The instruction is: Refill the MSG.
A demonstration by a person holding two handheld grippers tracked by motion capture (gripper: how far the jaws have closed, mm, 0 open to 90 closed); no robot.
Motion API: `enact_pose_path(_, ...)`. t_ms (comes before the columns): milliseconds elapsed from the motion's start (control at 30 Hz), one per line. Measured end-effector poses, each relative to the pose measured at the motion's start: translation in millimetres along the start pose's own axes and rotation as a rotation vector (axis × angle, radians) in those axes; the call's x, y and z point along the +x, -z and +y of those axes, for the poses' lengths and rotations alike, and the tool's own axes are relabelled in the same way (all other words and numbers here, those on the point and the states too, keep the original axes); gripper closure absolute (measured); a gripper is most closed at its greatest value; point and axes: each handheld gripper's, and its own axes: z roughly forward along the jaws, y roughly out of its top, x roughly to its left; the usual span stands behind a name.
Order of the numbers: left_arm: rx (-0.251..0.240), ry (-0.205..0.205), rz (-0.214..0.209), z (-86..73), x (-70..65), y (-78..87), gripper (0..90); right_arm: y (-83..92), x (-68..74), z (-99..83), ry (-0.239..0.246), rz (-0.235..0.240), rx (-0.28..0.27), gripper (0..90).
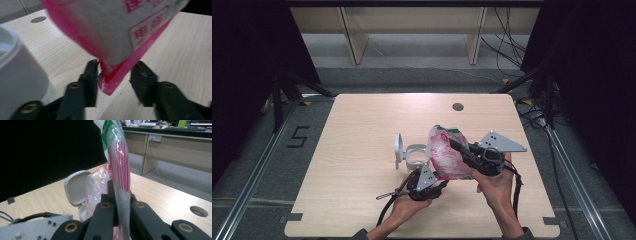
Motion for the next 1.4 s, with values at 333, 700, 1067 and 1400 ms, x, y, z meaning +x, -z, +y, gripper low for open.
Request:
enact_pose_path(333, -0.029, 0.034, 0.044, 7.3, -6.5, -5.9, 76.9, 1.9, -5.8, 4.2, -0.01, -0.031, -0.012, 90.0)
enact_pose_path(700, -0.041, 0.108, 0.084, 13.2, -28.4, -21.5, 78.0, -0.2, -17.8, 7.5, -0.072, -0.06, -0.024, 90.0)
enact_pose_path(1067, -0.086, 0.238, 0.102, 10.9, -30.3, -28.3, 78.1, -19.7, -13.5, 12.4, -0.066, -0.064, -0.002, 90.0)
enact_pose_path(1400, -0.143, 0.314, 0.124, 8.6, -36.4, -33.9, 78.3, -36.1, -5.4, 17.5, -0.017, -0.047, 0.025, 90.0)
